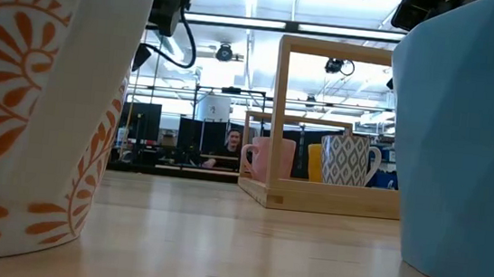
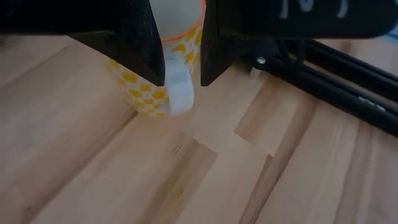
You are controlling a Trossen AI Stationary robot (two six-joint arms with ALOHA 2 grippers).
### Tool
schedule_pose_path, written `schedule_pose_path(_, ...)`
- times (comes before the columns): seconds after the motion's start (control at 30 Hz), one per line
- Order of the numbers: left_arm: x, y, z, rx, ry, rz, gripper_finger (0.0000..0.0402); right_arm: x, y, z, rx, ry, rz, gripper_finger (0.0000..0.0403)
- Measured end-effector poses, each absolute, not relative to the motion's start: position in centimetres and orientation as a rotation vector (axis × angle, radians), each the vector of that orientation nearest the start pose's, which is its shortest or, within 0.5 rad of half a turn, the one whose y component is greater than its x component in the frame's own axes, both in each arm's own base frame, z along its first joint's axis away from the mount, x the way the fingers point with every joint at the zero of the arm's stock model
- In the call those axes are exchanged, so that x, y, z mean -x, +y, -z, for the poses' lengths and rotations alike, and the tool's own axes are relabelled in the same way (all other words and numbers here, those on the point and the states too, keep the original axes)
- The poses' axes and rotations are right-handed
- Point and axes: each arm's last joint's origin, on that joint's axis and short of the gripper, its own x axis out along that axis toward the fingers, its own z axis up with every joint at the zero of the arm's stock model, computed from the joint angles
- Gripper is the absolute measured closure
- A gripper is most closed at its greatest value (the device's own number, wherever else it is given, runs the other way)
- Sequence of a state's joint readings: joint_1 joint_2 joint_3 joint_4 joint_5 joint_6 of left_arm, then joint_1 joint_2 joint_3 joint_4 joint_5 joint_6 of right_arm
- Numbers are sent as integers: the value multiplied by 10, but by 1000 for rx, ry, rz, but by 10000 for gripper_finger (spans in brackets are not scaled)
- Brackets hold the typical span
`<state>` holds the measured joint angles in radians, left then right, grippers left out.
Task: Place coffee mugs
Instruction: Put the yellow patterned mug on the shelf
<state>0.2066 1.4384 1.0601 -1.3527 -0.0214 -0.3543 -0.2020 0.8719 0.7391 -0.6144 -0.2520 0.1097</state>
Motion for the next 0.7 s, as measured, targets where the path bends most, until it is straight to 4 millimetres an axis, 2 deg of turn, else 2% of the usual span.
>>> schedule_pose_path(0.27, -219, 46, -267, 316, 1684, -351, 292, -169, -27, -268, -273, 731, -8, 183)
schedule_pose_path(0.7, -213, 27, -268, 160, 1796, -189, 292, -169, -27, -268, -273, 731, -8, 183)
